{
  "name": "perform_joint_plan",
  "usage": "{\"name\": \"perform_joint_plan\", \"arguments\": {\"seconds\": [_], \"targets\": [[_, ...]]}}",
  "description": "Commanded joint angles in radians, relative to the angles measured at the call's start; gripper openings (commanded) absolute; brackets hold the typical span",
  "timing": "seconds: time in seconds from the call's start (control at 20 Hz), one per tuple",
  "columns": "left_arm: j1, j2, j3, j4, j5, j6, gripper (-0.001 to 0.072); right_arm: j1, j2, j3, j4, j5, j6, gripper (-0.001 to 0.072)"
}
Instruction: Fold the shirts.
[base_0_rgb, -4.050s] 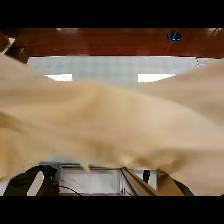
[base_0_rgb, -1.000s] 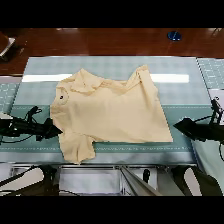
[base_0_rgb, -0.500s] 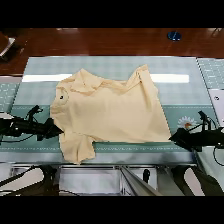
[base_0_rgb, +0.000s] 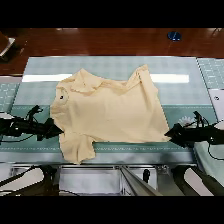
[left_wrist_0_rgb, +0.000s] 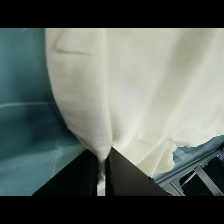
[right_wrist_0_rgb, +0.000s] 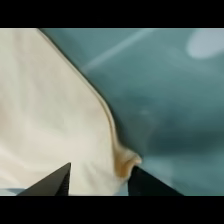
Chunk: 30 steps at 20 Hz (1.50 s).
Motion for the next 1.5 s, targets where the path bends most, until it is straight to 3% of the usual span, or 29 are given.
{"name": "perform_joint_plan", "arguments": {"seconds": [0.0, 0.1, 0.2, 0.35, 0.5, 0.6, 0.75, 0.95, 1.05, 1.2, 1.45], "targets": [[0.000, 0.000, 0.000, -0.004, 0.025, 0.000, 0.0023, 0.001, -0.068, -0.001, 0.179, -0.075, -0.084, 0.0408], [0.000, 0.000, 0.001, -0.019, 0.031, 0.002, 0.0022, 0.019, -0.092, 0.000, 0.257, -0.071, -0.145, 0.0386], [0.000, 0.000, 0.001, -0.049, 0.042, 0.004, 0.0022, 0.101, -0.099, 0.002, 0.271, -0.088, -0.217, 0.0022], [0.000, 0.018, 0.050, -0.199, -0.007, 0.064, 0.0022, 0.202, -0.098, 0.105, 0.276, -0.047, -0.223, 0.0020], [0.000, 0.123, 0.219, -0.518, -0.075, 0.109, 0.0022, 0.241, -0.063, 0.458, 0.256, 0.022, -0.150, 0.0020], [0.000, 0.236, 0.388, -0.684, -0.022, 0.133, 0.0022, 0.240, -0.037, 0.780, 0.206, 0.022, -0.082, 0.0020], [0.001, 0.398, 0.671, -0.700, 0.125, 0.128, 0.0022, 0.240, -0.034, 1.252, 0.107, 0.082, -0.005, 0.0020], [0.001, 0.602, 0.933, -0.440, 0.210, 0.036, 0.0022, 0.239, 0.080, 1.563, -0.001, 0.133, -0.001, 0.0020], [0.000, 0.715, 1.003, -0.240, 0.208, -0.048, 0.0021, 0.239, 0.182, 1.583, -0.095, 0.145, 0.002, 0.0020], [-0.033, 0.885, 1.018, 0.010, 0.208, -0.079, 0.0022, 0.239, 0.309, 1.583, -0.175, 0.225, 0.015, 0.0020], [-0.251, 1.027, 1.018, 0.453, 0.208, -0.222, 0.0022, 0.237, 0.403, 1.582, -0.285, 0.340, 0.061, 0.0021]]}}
